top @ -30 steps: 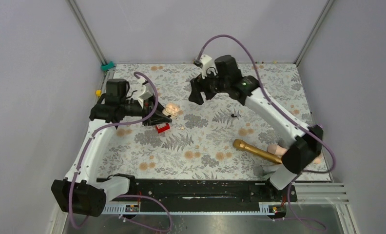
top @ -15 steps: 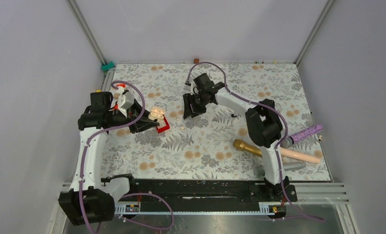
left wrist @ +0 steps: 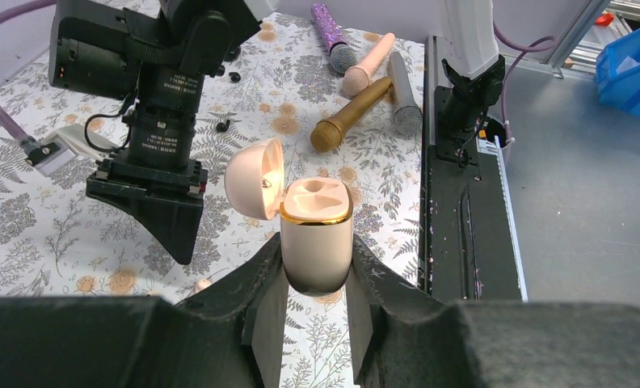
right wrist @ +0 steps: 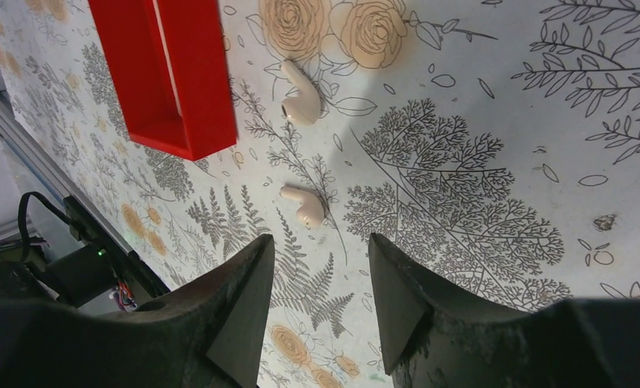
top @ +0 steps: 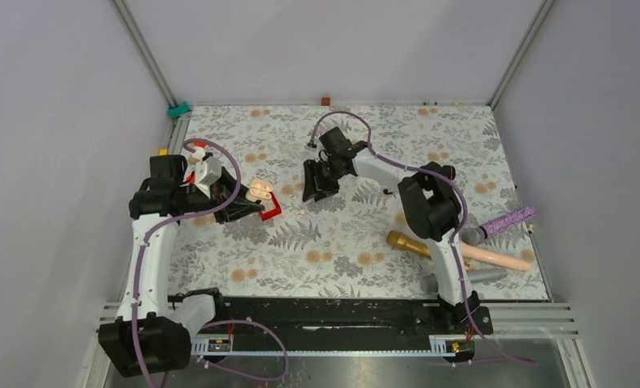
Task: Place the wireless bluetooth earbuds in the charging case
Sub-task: Pick up the earbud from the center of the board.
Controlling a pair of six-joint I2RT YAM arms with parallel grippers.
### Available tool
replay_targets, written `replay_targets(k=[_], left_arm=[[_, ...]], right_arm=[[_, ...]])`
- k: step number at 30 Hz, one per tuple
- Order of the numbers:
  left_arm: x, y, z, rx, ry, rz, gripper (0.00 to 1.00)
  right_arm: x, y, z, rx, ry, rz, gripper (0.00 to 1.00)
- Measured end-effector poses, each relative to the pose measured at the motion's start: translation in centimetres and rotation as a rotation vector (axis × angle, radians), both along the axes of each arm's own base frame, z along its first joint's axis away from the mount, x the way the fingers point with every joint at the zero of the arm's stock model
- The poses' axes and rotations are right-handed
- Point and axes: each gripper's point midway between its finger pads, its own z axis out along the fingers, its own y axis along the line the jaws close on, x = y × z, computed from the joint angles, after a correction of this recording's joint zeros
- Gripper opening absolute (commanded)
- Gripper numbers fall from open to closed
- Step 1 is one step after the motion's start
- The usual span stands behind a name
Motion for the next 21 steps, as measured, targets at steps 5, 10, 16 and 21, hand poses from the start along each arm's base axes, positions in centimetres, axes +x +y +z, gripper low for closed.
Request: replay_targets(k=[5,10,16,21], left_arm=[[0.0,0.0,0.1,0.001,-0.012,-0.001,0.00],[0.0,0.0,0.1,0.001,-0.016,-0.002,0.00],[-0.3,0.0,-0.2,-0.001,-0.011,-0.002,0.00],[-0.2,0.0,-0.2,0.000,-0.012,-0.002,0.00]], right_arm=[[-0.2,0.0,-1.1,-0.013,0.023,-0.006,0.53],[-0.5,0.2,-1.6,-0.019,0.034,-0.002,0.53],[-1.3,0.7,-2.3,-0.028,0.047,0.013,0.51],[-1.5,1.2,-2.6,-0.024,0.056,0.021,0.51]])
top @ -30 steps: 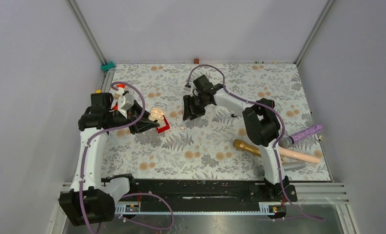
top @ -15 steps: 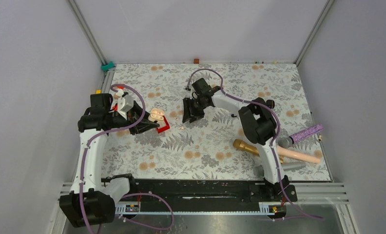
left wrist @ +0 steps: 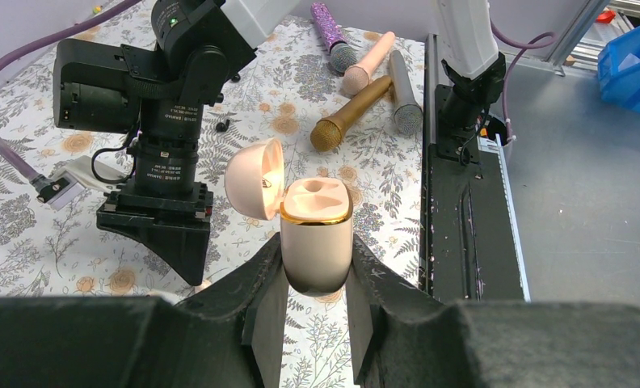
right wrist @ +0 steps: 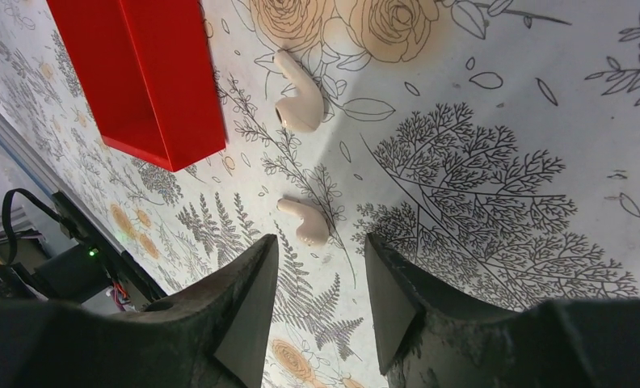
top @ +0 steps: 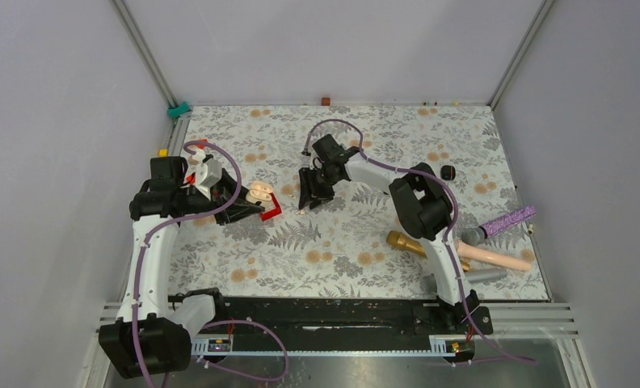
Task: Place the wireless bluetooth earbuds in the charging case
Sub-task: Pick up the earbud from the center of the board.
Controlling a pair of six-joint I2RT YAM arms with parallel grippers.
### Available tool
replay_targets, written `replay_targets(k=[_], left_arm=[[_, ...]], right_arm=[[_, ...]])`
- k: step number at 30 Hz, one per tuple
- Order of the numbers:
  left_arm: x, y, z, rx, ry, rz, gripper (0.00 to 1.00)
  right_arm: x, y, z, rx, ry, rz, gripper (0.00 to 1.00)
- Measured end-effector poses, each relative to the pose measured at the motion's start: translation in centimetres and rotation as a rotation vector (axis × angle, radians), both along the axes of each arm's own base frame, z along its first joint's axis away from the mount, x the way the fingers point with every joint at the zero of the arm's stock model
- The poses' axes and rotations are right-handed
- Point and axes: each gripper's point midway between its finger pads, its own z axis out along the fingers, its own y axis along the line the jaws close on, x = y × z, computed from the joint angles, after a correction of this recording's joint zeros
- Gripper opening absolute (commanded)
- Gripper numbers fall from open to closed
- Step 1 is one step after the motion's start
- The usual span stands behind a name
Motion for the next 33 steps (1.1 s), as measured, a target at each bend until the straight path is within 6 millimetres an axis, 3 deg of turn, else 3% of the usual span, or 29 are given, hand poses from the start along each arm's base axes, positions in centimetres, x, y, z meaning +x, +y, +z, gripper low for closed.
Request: replay_targets(k=[17,25,33], left_arm=[[0.0,0.0,0.0,0.000,-0.001,0.001,0.00],[0.1,0.1,0.0,0.000,-0.002,0.004,0.00],[0.1,0.1,0.0,0.000,-0.002,0.006,0.00]], right_arm=[[-0.7,1.1,-0.1,-0.003,-0.011,0.033,0.44],[-0.6,0.9,-0.3,-0.024,-0.020,0.037,0.37],[-0.8,0.6,-0.4,-0.052,-0.018,0.039,0.37]])
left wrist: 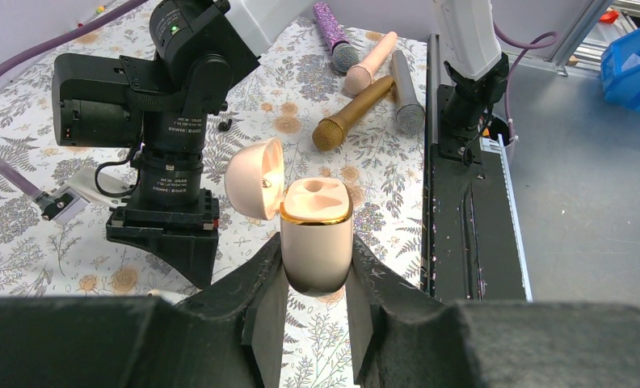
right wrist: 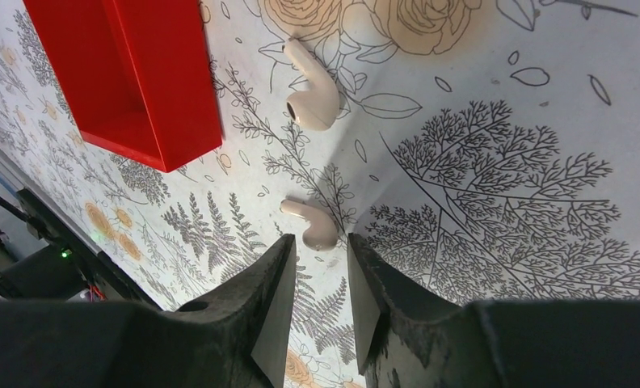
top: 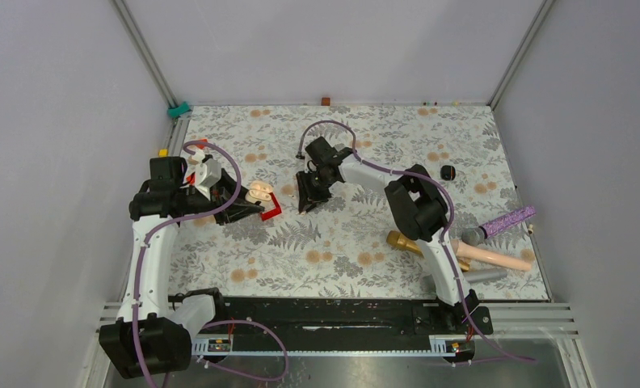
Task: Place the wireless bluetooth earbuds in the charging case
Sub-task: Pick up the earbud from the center of the board.
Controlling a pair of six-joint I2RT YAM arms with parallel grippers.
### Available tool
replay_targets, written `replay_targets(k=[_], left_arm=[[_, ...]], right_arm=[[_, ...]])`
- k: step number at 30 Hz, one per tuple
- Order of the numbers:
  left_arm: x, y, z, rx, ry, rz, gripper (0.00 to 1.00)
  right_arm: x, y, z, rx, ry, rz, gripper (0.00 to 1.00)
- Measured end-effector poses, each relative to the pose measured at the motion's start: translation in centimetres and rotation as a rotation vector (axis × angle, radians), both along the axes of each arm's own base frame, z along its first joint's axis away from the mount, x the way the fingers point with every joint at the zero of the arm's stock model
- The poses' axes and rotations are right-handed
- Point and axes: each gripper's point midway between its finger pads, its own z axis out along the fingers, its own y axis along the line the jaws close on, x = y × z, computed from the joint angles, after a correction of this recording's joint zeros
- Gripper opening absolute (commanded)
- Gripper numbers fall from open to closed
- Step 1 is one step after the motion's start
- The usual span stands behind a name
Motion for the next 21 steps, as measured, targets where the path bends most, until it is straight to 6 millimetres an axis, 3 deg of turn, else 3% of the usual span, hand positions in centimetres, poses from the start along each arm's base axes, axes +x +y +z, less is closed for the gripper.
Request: replay_targets(k=[11,21], left_arm=[[0.01,0.01,0.00,0.000,0.000,0.000,0.00],[0.01,0.01,0.00,0.000,0.000,0.000,0.00]], right_arm=[[-0.08,0.55,-0.05,-0.013,-0.014,0.013,0.36],[-0.03,0.33,-0.20,-0.032,-0.021,0.014,0.21]])
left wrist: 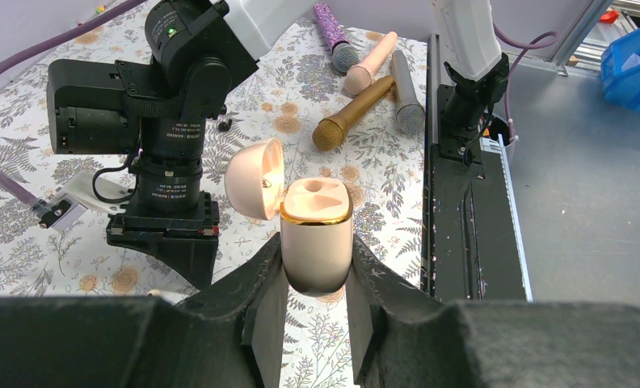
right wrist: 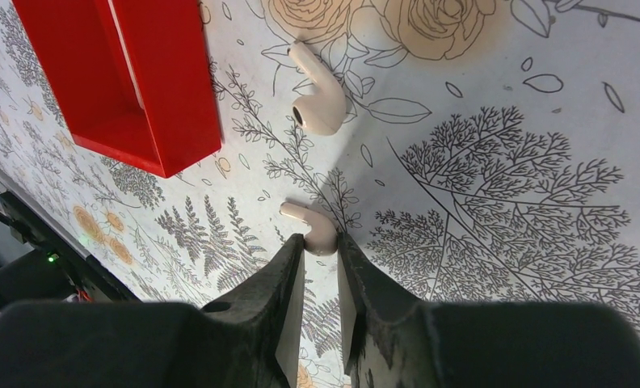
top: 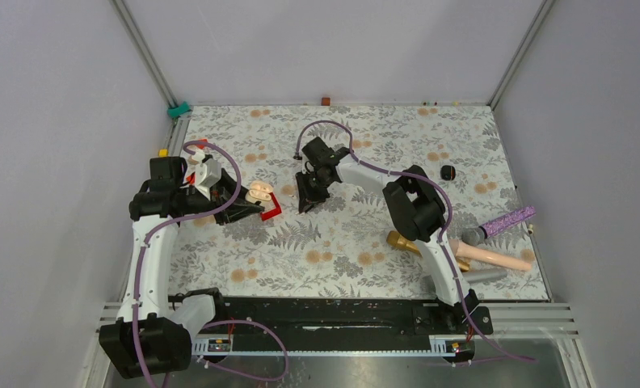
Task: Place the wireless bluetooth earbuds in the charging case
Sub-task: Pick up the earbud from the center of the board.
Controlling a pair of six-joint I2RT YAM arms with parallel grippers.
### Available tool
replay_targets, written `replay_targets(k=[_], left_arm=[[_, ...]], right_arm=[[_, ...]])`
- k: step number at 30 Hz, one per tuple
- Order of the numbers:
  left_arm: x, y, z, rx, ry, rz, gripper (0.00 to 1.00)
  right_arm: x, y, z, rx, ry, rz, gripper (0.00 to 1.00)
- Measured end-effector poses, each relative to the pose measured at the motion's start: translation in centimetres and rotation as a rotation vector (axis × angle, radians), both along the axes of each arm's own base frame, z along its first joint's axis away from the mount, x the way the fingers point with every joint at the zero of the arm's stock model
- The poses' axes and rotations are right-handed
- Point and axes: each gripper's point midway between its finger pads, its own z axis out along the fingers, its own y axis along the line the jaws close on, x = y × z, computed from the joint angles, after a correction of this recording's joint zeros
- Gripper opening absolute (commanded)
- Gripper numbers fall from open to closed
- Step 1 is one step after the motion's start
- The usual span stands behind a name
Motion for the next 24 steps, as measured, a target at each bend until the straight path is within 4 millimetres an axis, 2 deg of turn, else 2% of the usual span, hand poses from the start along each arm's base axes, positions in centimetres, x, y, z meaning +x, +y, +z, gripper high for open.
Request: replay_targets(k=[11,15,17,20,24], left_arm=[[0.0,0.0,0.0,0.000,0.002,0.000,0.00],[0.2,0.0,-0.2,-0.002,0.012,-0.001,0.00],[0.3,0.0,-0.5,-0.003,0.023,-0.002,0.00],[0.6,0.1,-0.7,-0.005,0.058,-0.006,0.00],[1.4,0.2,-0.3,-0.005,0.078,-0.019,0.00]], right_arm=[[0.3,0.1,0.3,-0.010,-0.040,0.057,0.18],[0.5,-0.7,1.3,-0.032,-0.086,0.086,0.18],[0.7,-1.2,2.9,-0.041,-0.132,0.102,0.18],[1.4,-1.8,7.1,-0.033,-0.241,0.120,0.18],[1.7,-3.3,15.1,0.004,-0.433,0.136,0.18]])
